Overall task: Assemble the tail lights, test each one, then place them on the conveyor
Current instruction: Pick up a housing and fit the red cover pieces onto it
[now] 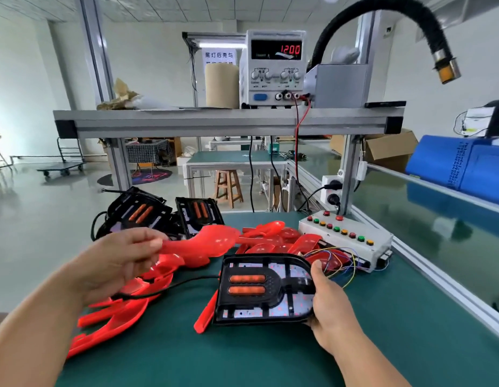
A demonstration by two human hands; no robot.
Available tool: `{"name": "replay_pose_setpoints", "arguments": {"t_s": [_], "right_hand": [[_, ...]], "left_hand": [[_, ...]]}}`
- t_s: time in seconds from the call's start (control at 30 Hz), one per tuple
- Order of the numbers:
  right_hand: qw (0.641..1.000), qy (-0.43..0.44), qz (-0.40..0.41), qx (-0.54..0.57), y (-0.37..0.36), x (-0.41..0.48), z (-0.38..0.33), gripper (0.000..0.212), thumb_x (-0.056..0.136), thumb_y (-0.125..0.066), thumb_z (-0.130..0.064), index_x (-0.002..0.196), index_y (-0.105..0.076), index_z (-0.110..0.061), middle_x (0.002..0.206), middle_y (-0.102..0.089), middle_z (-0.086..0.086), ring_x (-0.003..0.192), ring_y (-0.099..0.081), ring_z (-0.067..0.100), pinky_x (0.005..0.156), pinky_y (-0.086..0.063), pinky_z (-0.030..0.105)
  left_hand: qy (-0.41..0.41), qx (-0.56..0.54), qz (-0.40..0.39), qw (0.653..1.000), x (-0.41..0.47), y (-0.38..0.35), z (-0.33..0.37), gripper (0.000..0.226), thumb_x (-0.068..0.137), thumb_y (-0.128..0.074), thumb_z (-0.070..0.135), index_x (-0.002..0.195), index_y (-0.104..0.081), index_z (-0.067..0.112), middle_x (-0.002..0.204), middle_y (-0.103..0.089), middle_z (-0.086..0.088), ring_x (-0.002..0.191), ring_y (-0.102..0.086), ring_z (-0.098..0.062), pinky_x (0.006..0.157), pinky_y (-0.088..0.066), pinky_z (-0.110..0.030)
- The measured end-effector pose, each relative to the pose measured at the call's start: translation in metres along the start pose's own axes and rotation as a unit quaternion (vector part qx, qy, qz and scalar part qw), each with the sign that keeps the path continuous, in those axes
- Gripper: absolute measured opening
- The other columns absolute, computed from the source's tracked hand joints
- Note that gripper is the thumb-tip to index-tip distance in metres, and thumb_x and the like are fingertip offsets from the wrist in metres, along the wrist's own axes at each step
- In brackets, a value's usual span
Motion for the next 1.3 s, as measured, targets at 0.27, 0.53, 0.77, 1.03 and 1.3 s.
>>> {"name": "replay_pose_setpoints", "arguments": {"t_s": [0.27,0.53,0.77,1.03,1.3], "right_hand": [[1.0,-0.004,0.0,0.01,0.001,-0.001,0.0,0.045,0.097,-0.045,-0.055,0.104,-0.069,-0.017,0.09,-0.077,0.004,0.077,-0.075,0.022,0.052,-0.056,0.03],[1.0,-0.006,-0.017,0.0,-0.004,0.001,0.0,0.047,0.099,-0.042,-0.054,0.103,-0.069,-0.015,0.092,-0.077,0.003,0.08,-0.075,0.021,0.071,-0.059,0.036],[1.0,0.003,-0.023,-0.006,-0.004,-0.001,0.0,0.047,0.098,-0.043,-0.055,0.105,-0.07,-0.017,0.094,-0.077,0.002,0.082,-0.074,0.021,0.074,-0.06,0.038],[0.999,0.007,-0.033,-0.014,-0.004,-0.003,-0.001,0.05,0.097,-0.042,-0.057,0.1,-0.071,-0.018,0.094,-0.077,0.003,0.088,-0.074,0.024,0.088,-0.055,0.051],[0.999,0.01,-0.048,-0.019,-0.004,-0.003,0.0,0.052,0.095,-0.044,-0.06,0.103,-0.071,-0.017,0.095,-0.077,0.006,0.091,-0.073,0.026,0.092,-0.054,0.052]], "left_hand": [[-0.18,0.386,-0.028,0.904,-0.021,-0.113,-0.025,0.019,0.085,-0.072,0.02,0.085,-0.067,0.039,0.08,-0.067,0.022,0.059,-0.06,0.001,0.055,-0.041,-0.007],[-0.299,0.458,-0.027,0.836,-0.03,-0.107,-0.034,0.025,0.081,-0.076,0.032,0.092,-0.064,0.05,0.088,-0.065,0.024,0.092,-0.056,0.006,0.08,-0.038,-0.004],[-0.358,0.448,0.006,0.819,-0.038,-0.111,-0.038,0.034,0.083,-0.048,0.062,0.095,-0.07,0.039,0.088,-0.065,0.029,0.096,-0.053,0.007,0.082,-0.039,-0.013],[-0.362,0.479,0.019,0.8,-0.037,-0.117,-0.048,0.054,0.084,-0.04,0.071,0.096,-0.076,0.034,0.083,-0.053,0.024,0.084,-0.05,0.002,0.076,-0.038,-0.012],[-0.387,0.495,0.0,0.778,-0.041,-0.123,-0.053,0.048,0.087,-0.044,0.062,0.097,-0.078,0.029,0.079,-0.055,0.021,0.076,-0.051,0.002,0.07,-0.044,-0.012]]}}
Point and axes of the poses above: each hand's wrist, its own x-axis towards the middle knuckle, its own y-axis out of the back of the hand, z = x × y, the point moved 8 cm from there along x, towards the middle knuckle
